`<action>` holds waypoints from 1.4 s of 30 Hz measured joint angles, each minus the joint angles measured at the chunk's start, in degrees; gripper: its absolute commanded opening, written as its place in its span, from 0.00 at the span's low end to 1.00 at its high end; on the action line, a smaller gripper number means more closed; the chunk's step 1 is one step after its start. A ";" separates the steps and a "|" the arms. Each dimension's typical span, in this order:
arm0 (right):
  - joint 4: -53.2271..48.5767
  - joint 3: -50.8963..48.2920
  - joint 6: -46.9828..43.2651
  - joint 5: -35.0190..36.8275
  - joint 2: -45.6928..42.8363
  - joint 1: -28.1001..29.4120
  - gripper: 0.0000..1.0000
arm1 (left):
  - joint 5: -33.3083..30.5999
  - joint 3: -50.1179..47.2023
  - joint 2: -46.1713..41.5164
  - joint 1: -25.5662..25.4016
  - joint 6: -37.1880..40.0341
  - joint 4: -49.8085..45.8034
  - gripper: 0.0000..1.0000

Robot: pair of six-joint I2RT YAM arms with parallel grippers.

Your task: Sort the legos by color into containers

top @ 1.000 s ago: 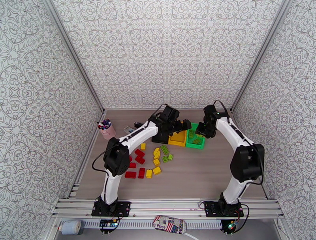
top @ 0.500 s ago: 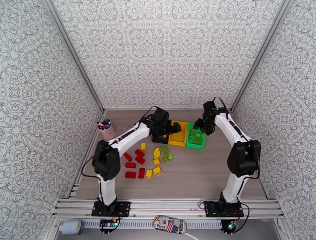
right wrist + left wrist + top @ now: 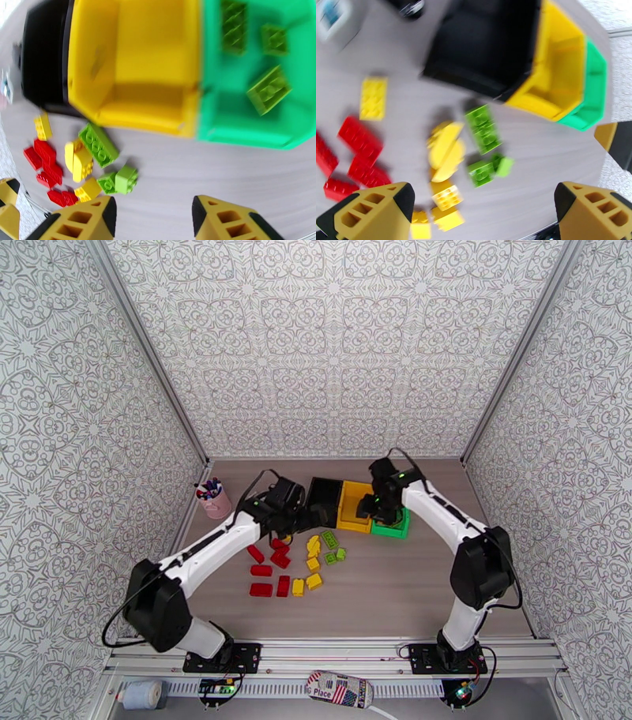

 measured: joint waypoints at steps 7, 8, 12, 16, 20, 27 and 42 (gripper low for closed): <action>2.84 -1.03 3.41 0.00 2.25 7.06 0.57 | -0.61 -7.41 -7.21 0.00 -2.43 -0.48 0.99; 3.08 -1.07 3.80 0.00 2.84 7.76 0.57 | -0.66 -8.39 -8.22 0.00 -2.75 -0.50 0.99; 4.20 -1.07 4.92 0.02 5.73 10.08 0.55 | -1.29 -12.17 -12.24 0.00 -4.37 -0.87 0.99; 4.57 -1.07 5.51 0.02 7.80 11.23 0.54 | -1.64 -15.19 -15.52 -0.07 -5.88 -1.16 0.99; 4.74 -1.11 5.88 0.44 9.29 11.56 0.53 | -1.66 -16.96 -17.20 -0.26 -6.99 -1.27 0.99; 4.79 -1.90 5.88 1.09 10.99 11.69 0.51 | -1.66 -17.38 -17.70 -0.85 -8.15 -1.53 0.99; 6.10 -5.51 5.99 1.51 13.33 12.26 0.32 | -1.64 -17.38 -17.62 -0.92 -8.24 -1.51 0.99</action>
